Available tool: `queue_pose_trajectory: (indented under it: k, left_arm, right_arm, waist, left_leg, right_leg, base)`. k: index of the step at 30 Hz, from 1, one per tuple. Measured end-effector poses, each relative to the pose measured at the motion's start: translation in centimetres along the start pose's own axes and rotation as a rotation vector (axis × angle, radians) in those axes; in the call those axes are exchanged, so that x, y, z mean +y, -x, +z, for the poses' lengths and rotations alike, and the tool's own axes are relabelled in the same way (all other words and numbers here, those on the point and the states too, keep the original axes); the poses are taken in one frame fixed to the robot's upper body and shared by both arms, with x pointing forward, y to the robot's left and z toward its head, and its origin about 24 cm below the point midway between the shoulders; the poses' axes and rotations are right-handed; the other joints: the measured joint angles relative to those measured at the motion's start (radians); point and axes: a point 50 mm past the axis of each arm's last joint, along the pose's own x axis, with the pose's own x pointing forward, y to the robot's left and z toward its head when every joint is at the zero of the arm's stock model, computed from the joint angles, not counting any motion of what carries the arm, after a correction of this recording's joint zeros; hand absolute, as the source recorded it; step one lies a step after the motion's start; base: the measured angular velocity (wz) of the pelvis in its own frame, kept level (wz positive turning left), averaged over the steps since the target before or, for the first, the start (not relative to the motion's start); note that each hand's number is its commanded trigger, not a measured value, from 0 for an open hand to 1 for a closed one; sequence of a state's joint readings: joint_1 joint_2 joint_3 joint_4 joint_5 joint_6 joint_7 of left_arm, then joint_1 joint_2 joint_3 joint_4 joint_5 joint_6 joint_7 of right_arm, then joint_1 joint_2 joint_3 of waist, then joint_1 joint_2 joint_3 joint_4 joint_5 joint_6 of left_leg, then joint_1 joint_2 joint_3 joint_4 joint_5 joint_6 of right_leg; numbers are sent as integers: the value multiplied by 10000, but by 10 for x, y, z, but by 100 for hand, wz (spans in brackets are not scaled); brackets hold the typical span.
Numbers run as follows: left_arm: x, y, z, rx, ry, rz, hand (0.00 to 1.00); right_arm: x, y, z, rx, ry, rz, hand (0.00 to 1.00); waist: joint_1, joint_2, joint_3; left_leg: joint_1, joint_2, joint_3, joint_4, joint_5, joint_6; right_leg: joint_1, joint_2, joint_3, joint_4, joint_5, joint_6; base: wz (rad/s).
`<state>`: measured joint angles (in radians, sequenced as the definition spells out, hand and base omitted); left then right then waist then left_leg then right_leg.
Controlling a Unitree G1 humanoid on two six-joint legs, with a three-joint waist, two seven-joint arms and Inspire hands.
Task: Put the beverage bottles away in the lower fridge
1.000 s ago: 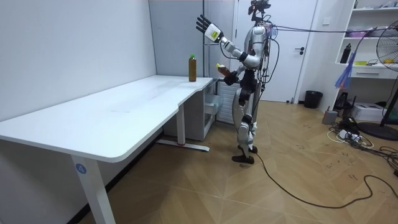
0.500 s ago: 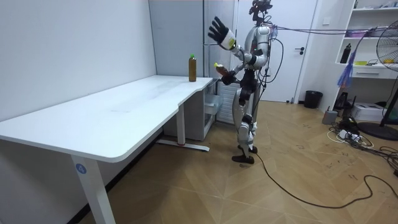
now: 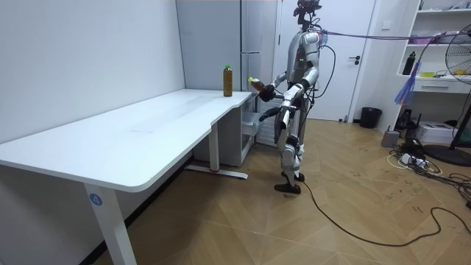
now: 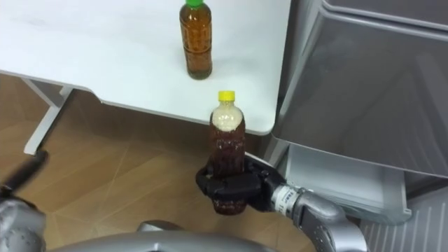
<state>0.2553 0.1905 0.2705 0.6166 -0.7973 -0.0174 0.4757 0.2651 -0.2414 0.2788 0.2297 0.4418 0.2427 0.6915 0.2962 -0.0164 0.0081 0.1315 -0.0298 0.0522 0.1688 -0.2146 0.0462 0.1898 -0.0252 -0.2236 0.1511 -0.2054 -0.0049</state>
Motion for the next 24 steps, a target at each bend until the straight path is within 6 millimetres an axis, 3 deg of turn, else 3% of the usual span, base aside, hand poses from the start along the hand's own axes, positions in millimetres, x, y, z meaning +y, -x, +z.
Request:
queue_pose_trajectory:
  k: [4, 8, 12, 19, 24]
  left_arm:
    - [39, -5, -44, 2231, -319, 969, 0]
    - [72, -1, -69, 3507, -1159, 1759, 0]
    - [94, 6, -87, 4452, -3518, 1740, 0]
    - [95, 18, -112, 5372, -8319, 33, 0]
    - [80, 20, -118, 5405, -9650, -847, 0]
  right_arm:
    - [2, -1, -3, 84, -368, 17, 100]
    - [-1, 0, -2, 242, -394, -121, 100]
    - [-4, -1, -3, 307, -557, -113, 100]
    - [-9, 2, -8, 528, -957, -230, 100]
    - [-10, 2, -15, 271, -2031, -219, 100]
  waist:
    - [64, 13, -5]
    - [50, 77, -6]
    - [-169, 126, 0]
    - [-856, 172, -35]
    - [-1241, 84, -51]
  left_leg:
    - [-3, 29, 164, -4, 2, -4]
    - [32, 14, 194, -5, -3, 5]
    - [-46, 12, 147, 2, -7, 10]
    - [-317, 7, 155, 173, -7, 9]
    - [-343, 3, 95, 207, -10, 14]
  right_leg:
    - [-33, 16, 72, -8, 0, 0]
    - [-36, -3, 207, -14, 0, 0]
    - [-16, -2, 100, -16, 0, 1]
    - [-165, -30, 20, 42, 0, 0]
    - [-172, -31, 2, 50, 0, 0]
  base:
    - [-9]
    - [-1]
    - [5]
    - [5]
    - [0]
